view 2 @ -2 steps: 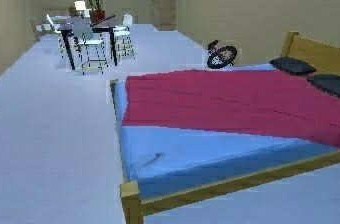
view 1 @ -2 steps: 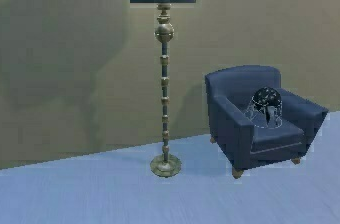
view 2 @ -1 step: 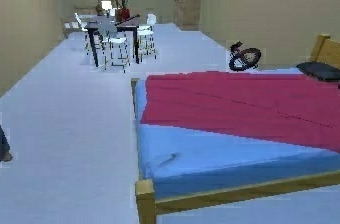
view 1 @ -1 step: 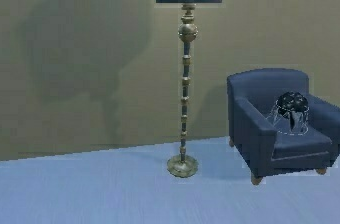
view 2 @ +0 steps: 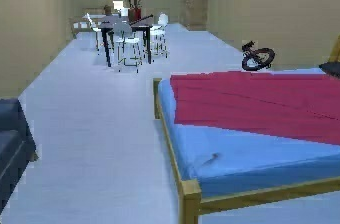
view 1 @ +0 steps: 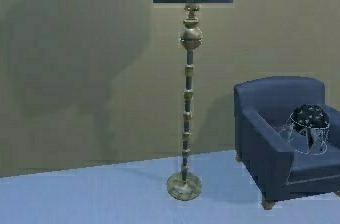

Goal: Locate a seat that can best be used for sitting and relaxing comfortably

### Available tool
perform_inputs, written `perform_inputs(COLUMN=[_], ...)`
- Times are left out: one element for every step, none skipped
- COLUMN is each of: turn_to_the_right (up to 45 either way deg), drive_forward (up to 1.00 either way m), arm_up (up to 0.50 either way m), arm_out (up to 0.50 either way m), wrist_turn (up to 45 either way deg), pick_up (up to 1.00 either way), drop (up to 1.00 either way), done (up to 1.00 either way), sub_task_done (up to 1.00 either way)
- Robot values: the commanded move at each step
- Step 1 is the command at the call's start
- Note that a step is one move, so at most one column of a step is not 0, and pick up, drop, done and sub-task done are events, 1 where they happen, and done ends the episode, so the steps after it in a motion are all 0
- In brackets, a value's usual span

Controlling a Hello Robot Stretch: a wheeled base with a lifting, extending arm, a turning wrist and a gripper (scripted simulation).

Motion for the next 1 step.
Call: perform_inputs(turn_to_the_right=[36.0], drive_forward=[0.0], arm_up=[0.0], arm_out=[0.0], wrist_turn=[0.0], pick_up=[0.0], drop=[0.0], done=[0.0], sub_task_done=[0.0])
